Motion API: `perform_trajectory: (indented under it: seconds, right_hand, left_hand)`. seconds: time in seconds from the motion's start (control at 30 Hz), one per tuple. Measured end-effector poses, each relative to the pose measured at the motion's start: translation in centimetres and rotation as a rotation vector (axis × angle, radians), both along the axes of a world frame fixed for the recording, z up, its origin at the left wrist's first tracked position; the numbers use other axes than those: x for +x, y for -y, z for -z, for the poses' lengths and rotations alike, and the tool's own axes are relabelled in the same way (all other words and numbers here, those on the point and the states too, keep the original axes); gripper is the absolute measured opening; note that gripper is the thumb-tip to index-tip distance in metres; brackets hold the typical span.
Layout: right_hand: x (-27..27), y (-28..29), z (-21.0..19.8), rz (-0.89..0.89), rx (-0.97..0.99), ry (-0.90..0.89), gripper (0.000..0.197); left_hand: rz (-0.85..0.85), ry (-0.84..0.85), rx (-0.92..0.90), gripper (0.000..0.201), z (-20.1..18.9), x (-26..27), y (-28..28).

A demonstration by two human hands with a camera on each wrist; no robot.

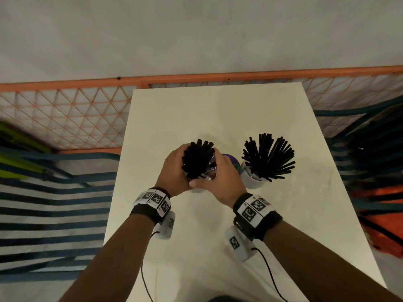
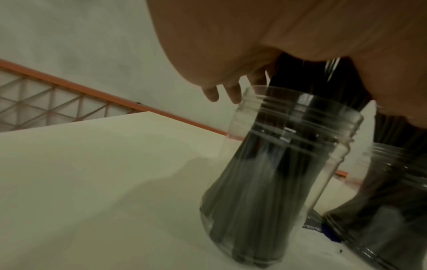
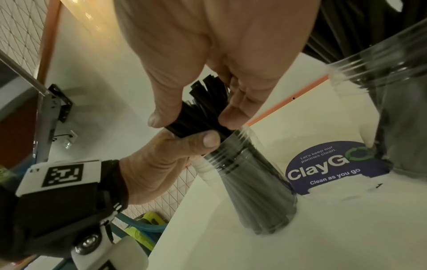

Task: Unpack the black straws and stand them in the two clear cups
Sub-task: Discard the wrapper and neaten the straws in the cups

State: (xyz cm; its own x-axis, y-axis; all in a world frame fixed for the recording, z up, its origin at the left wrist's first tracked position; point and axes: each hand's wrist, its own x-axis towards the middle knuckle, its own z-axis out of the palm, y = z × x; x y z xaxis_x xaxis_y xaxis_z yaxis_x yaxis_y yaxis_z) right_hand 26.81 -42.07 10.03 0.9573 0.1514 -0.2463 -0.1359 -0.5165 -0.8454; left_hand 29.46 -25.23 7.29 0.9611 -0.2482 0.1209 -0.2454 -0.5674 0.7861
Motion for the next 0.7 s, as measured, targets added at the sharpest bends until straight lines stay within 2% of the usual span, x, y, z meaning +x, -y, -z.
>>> perform_trajectory:
  seconds: [0.1,0.2,0.27,0.37,0.43,0.57,0.7]
  right_hand:
    - [0.5,-0.7,-0.1,0.006,-0.027,0.007,0.089]
    - [0.9,-1.0,0.2,0.040,-0.031,0.029,0.087]
    - [1.1,-1.0,0.3,0.063,-0.023,0.039,0.084]
    - [1.4,-0.6,-0.3,0.094,0.003,0.076,0.068]
    - [1.5,-0.2,-0.6,0.113,0.024,0.065,0.060]
    - [1.5,0.3,-0.3,0.045,-0.072,-0.009,0.048]
    - [1.5,0.3,-0.2,-0.007,-0.069,-0.006,0.055]
  left_hand:
    - [0.037,-0.028,-0.038,0.086,0.8,0.6,0.2]
    - [0.003,-0.107,-0.081,0.093,1.2,1.1,0.5]
    - [-0.013,-0.120,-0.104,0.088,0.6,1.1,0.9]
    - [-0.030,-0.023,-0.087,0.077,-0.4,1.1,1.3]
    - [-0.026,0.012,-0.033,0.081,-0.4,1.1,1.4]
    - [-0.019,0.016,0.281,0.091,0.3,0.9,1.3]
    - [-0.047,0.087,0.284,0.087,0.8,0.6,1.2]
